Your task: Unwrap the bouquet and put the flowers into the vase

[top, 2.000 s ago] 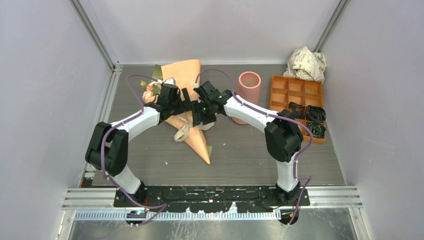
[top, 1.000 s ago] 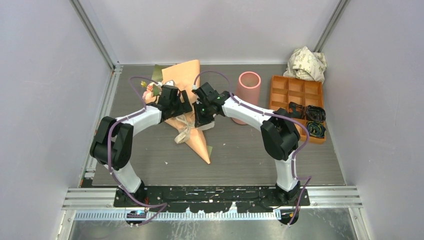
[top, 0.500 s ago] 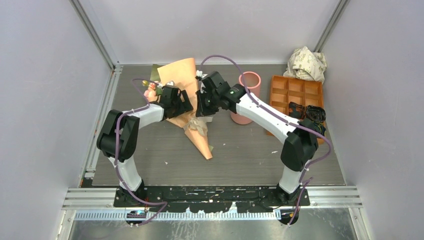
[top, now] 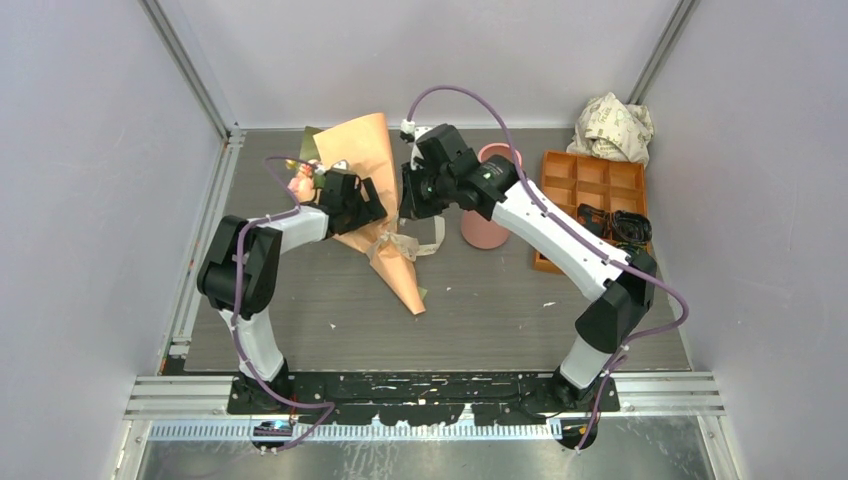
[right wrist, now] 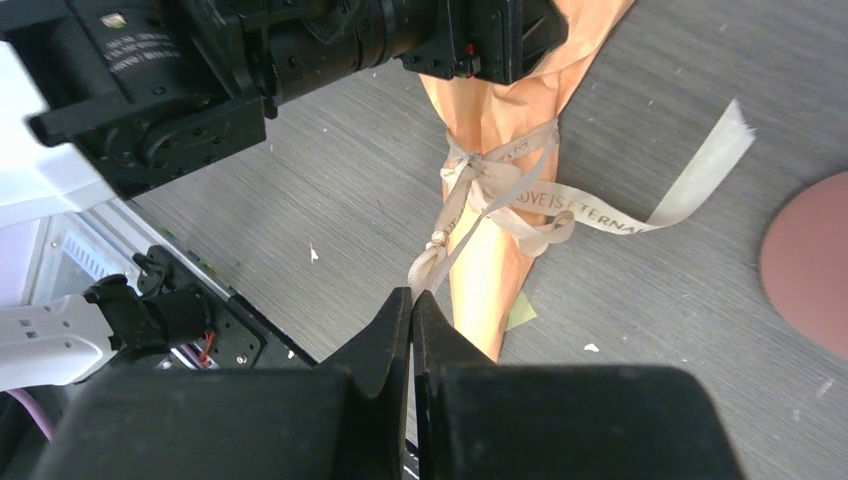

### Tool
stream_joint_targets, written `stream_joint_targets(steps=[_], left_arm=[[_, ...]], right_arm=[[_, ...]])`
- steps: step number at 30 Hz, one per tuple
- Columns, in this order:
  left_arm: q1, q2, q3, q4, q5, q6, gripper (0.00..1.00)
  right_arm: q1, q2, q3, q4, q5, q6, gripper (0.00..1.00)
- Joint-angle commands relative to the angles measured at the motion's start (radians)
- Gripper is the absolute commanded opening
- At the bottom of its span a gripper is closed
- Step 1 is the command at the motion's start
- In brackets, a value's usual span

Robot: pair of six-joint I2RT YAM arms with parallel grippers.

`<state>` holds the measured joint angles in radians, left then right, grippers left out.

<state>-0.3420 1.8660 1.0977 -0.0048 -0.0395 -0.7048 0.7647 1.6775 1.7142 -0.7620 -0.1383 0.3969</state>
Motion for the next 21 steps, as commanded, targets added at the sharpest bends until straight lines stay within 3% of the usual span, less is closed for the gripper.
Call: stream_joint_targets(steps=[1, 5, 12, 16, 21], left_arm=[[0.018, 0.071, -0.010, -0.043, -0.001, -0.001, 0.84], [0.021, 0.082, -0.008, -0.042, 0.004, -0.001, 0.84], [0.023, 0.091, -0.004, -0.048, 0.019, 0.001, 0.84], [0.023, 0.058, -0.008, -0.064, 0.032, 0.005, 0.83], [0.023, -0.051, -0.009, -0.133, 0.011, 0.021, 0.83]], right_arm=[[0.005, -0.089, 0.173, -0.054, 0.092, -0.077, 0.08], [0.005, -0.138, 0.272, -0.095, 0.202, -0.125, 0.10], [0.004, -0.243, 0.241, -0.050, 0.280, -0.148, 0.19], [0.005, -0.234, 0.202, -0.052, 0.340, -0.150, 0.35], [0.004, -0.139, 0.163, -0.120, 0.345, -0.132, 0.44]])
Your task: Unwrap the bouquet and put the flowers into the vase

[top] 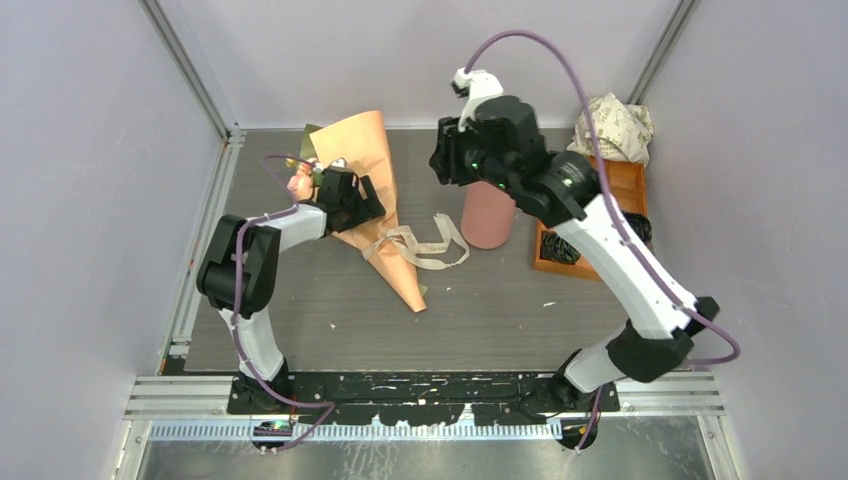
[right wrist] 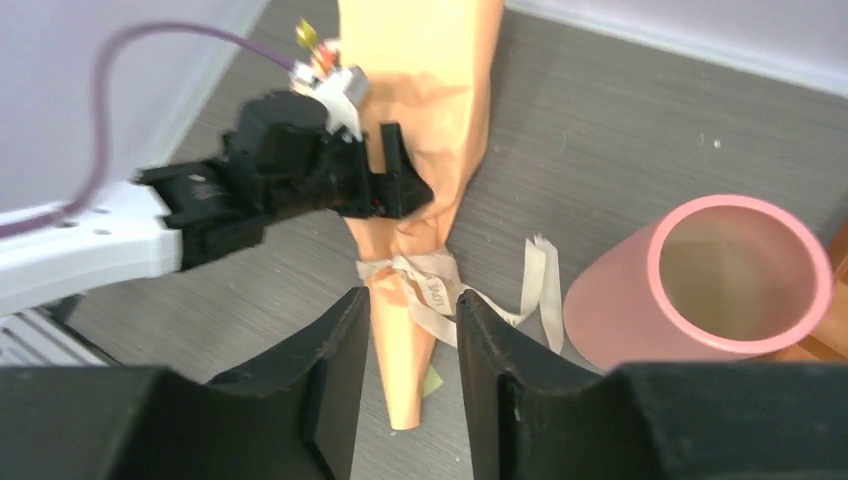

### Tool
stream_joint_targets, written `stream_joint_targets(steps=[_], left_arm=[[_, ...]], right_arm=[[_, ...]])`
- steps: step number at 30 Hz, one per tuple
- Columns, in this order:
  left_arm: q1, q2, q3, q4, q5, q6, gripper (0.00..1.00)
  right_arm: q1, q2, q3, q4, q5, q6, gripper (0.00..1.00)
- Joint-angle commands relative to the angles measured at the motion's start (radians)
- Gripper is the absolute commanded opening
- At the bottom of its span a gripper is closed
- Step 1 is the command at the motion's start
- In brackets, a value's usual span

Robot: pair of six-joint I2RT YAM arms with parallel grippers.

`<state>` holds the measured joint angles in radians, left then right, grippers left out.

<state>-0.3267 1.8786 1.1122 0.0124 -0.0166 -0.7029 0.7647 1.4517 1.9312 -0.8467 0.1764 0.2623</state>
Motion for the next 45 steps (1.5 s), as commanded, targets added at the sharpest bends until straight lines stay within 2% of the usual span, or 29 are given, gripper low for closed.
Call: stream_joint_targets(steps=[1, 5, 9, 16, 24, 27, 28, 31, 34, 45], left_arm=[[0.008, -0.093, -0.021, -0.173, -0.021, 0.025, 0.83], [0.008, -0.221, -0.021, -0.238, -0.076, 0.056, 0.83], [0.007, -0.336, -0.039, -0.270, -0.121, 0.076, 0.83], [0.008, -0.394, -0.087, -0.279, -0.137, 0.088, 0.83], [0.007, -0.361, -0.096, -0.251, -0.106, 0.070, 0.83], [0.008, -0.357, -0.096, -0.245, -0.103, 0.069, 0.83], [0.008, -0.357, -0.096, -0.245, -0.103, 0.069, 0.83], [0.008, -0.355, -0.099, -0.241, -0.102, 0.069, 0.83], [0.008, -0.348, -0.106, -0.222, -0.092, 0.063, 0.83], [0.007, -0.208, -0.097, -0.137, -0.029, 0.018, 0.83]], right_arm=[[0.004, 0.096, -0.095, -0.028, 0.002, 0.013, 0.46], [0.004, 0.114, -0.305, 0.085, -0.154, 0.067, 0.52], [0.005, 0.173, -0.401, 0.161, -0.201, 0.089, 0.55], [0.005, 0.291, -0.405, 0.247, -0.313, 0.110, 0.64], [0.002, 0.405, -0.365, 0.311, -0.337, 0.109, 0.65], [0.001, 0.452, -0.334, 0.315, -0.350, 0.110, 0.60], [0.000, 0.463, -0.326, 0.319, -0.343, 0.111, 0.54], [-0.002, 0.466, -0.319, 0.336, -0.313, 0.117, 0.28], [-0.003, 0.452, -0.295, 0.323, -0.292, 0.120, 0.16], [-0.003, 0.281, -0.269, 0.270, -0.315, 0.133, 0.14]])
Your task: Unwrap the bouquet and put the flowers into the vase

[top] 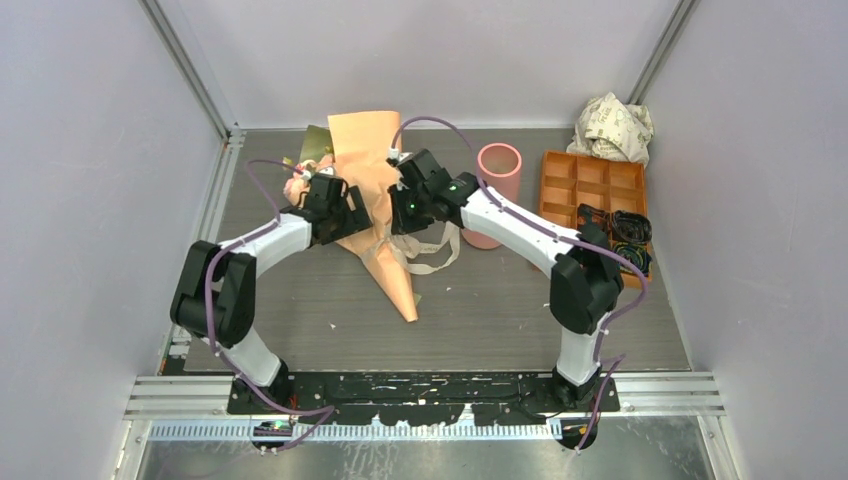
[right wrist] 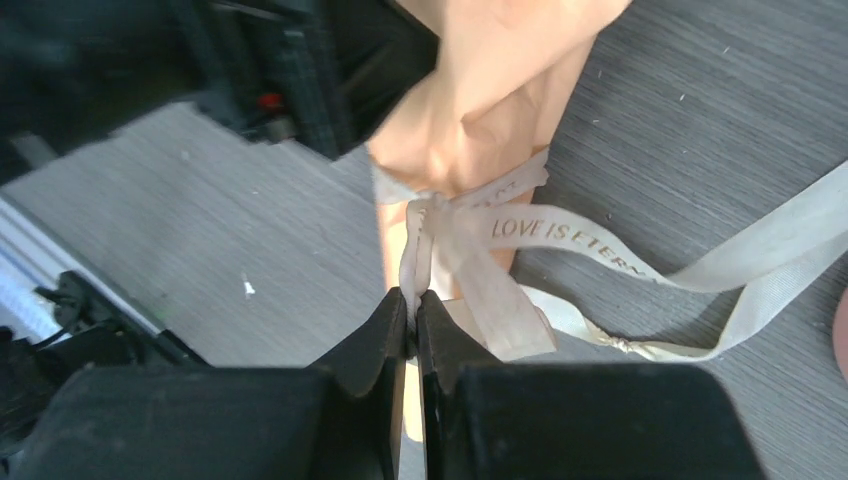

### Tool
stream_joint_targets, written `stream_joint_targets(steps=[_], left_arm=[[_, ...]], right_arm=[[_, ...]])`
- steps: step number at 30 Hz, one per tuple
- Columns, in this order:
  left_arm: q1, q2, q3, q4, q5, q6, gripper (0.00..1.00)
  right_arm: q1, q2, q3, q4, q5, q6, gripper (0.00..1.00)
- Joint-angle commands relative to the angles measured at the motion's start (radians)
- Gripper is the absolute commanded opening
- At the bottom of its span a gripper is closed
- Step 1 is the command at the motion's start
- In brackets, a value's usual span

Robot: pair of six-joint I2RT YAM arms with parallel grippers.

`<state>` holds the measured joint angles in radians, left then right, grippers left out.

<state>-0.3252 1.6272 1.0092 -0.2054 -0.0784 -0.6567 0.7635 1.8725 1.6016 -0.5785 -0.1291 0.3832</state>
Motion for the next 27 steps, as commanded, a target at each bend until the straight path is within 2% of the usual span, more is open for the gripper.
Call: stream_joint_targets(steps=[1, 11, 16, 23, 27], left_arm=[[0.006, 0.057, 0.006, 0.087, 0.037, -0.032, 0.83], [0.006, 0.113, -0.004, 0.107, 0.048, -0.041, 0.82], [0.006, 0.110, -0.005, 0.106, 0.054, -0.040, 0.82], [0.006, 0.111, -0.007, 0.105, 0.058, -0.038, 0.82], [0.005, 0.106, -0.016, 0.111, 0.059, -0.040, 0.82]], right_arm=[[-0.002, -0.153, 0.067, -0.002, -0.012, 0.008, 0.14], [-0.002, -0.164, 0.122, -0.038, 0.020, -0.024, 0.16], [-0.002, -0.134, 0.170, -0.057, 0.053, -0.048, 0.23], [-0.004, -0.027, 0.363, -0.110, 0.075, -0.077, 0.20], [-0.005, 0.032, 0.482, -0.151, 0.090, -0.105, 0.33]])
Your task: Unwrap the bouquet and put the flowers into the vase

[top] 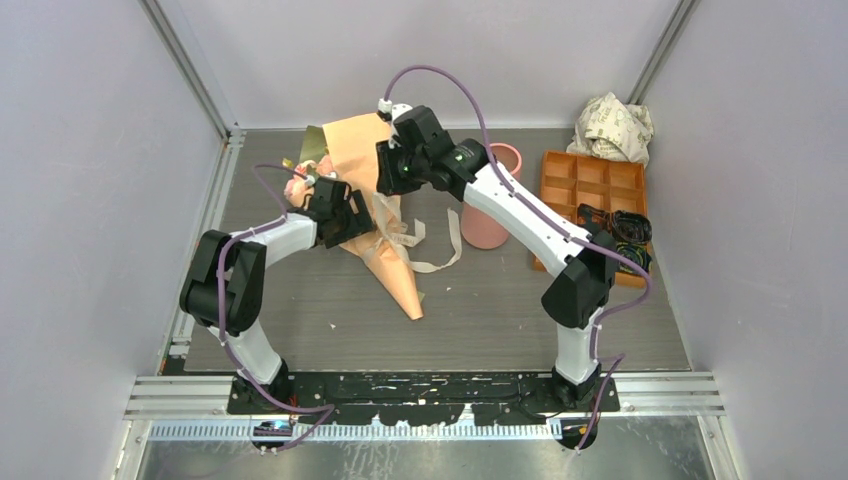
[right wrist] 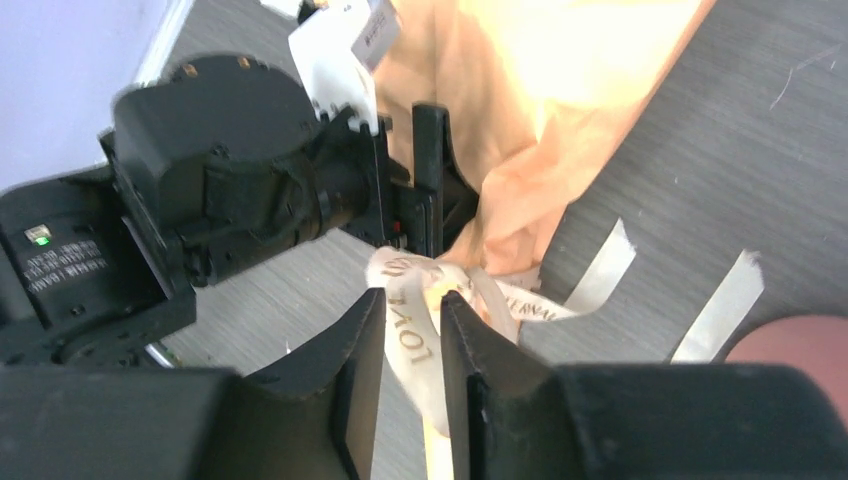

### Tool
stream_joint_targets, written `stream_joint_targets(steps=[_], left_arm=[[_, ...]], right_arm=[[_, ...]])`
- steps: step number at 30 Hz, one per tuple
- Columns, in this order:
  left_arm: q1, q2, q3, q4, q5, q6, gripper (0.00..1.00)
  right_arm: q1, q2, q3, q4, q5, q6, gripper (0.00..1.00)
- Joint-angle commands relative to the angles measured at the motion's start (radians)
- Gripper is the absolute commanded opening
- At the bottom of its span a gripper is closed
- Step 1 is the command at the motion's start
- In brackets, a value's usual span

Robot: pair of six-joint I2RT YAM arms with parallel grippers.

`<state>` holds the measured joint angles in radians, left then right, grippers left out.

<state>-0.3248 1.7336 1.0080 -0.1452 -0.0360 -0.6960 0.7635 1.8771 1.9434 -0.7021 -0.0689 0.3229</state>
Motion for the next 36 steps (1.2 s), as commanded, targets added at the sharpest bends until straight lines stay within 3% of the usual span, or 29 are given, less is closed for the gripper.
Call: stream_joint_targets(steps=[1, 8, 11, 15, 20, 36], left_arm=[[0.006, -0.001, -0.017, 0.051, 0.019, 0.000, 0.82], [0.005, -0.009, -0.011, 0.034, 0.031, -0.006, 0.81], [0.005, -0.042, -0.017, 0.010, 0.022, 0.004, 0.82], [0.005, -0.114, -0.024, -0.013, -0.019, 0.015, 0.82], [0.006, -0.181, 0.009, -0.045, -0.034, 0.032, 0.82], [0.006, -0.227, 0.003, -0.080, -0.043, 0.038, 0.82]], right_arm=[[-0.005, 0.052, 0.173, -0.047, 0.036, -0.052, 0.35], [-0.048, 0.269, 0.412, -0.178, 0.102, -0.031, 0.49], [-0.055, 0.185, 0.260, -0.113, 0.133, -0.022, 0.53], [-0.056, -0.014, -0.044, 0.014, 0.202, -0.031, 0.70], [-0.068, -0.067, -0.260, 0.047, 0.185, 0.014, 0.73], [-0.105, 0.142, -0.304, 0.161, -0.018, 0.071, 0.73]])
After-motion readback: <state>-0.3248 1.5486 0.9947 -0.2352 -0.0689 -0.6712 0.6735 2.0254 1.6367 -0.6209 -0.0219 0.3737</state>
